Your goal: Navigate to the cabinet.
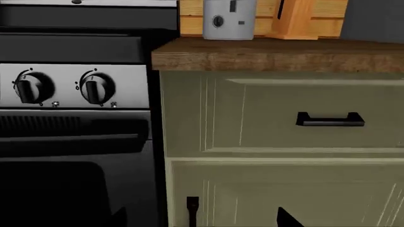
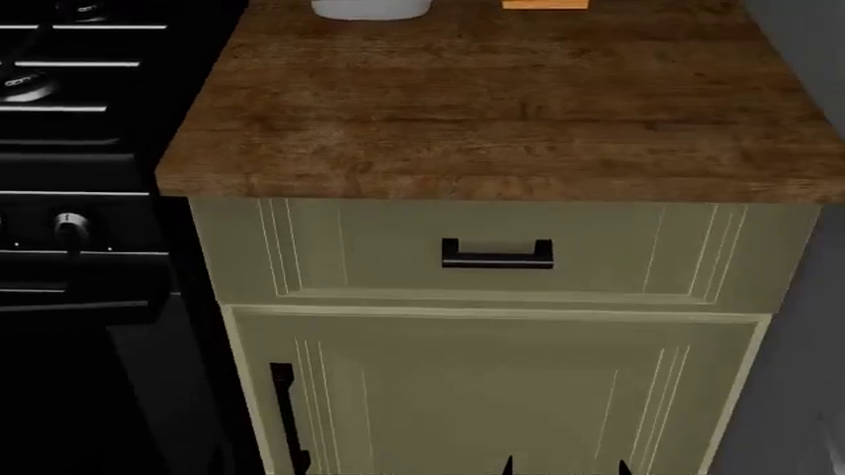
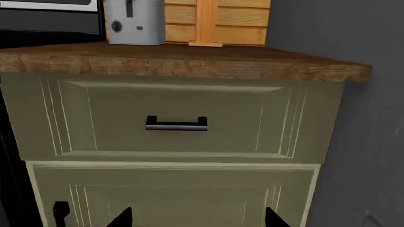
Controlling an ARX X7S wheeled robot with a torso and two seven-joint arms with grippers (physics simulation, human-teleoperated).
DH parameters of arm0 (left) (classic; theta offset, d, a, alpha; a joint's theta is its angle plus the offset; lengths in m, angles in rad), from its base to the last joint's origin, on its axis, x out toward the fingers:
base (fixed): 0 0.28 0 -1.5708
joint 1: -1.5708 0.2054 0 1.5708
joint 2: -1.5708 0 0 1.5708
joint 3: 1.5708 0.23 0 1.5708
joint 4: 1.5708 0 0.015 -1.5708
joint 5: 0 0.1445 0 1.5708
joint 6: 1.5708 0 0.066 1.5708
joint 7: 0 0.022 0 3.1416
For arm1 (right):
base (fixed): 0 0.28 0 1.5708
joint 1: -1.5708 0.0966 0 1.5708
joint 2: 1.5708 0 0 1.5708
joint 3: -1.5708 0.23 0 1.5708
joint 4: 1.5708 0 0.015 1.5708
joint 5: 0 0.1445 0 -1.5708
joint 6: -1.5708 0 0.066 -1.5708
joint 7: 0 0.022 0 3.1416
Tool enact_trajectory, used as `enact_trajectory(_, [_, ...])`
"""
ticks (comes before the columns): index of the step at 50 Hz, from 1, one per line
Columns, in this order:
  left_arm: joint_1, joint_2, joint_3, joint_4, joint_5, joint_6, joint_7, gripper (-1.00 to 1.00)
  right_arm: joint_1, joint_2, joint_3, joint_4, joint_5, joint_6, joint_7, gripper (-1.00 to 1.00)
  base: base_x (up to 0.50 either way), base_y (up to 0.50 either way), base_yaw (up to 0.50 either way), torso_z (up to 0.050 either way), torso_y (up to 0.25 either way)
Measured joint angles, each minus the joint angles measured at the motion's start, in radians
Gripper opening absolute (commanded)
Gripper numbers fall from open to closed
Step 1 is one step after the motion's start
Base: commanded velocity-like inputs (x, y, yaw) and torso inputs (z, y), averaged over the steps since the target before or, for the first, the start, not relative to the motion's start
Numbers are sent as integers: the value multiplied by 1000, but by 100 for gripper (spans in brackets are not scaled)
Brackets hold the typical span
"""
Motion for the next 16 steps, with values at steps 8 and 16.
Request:
enact_trajectory(8, [0,-2,3,1,-2,1,-2,100,0,2,-2,-1,2,0,2,100,-28,-500,0,0,0])
enact_trajectory(16, [0,-4,5,1,-4,1,-4,100,0,4,-4,-2,4,0,5,100,-26,-500,0,0,0])
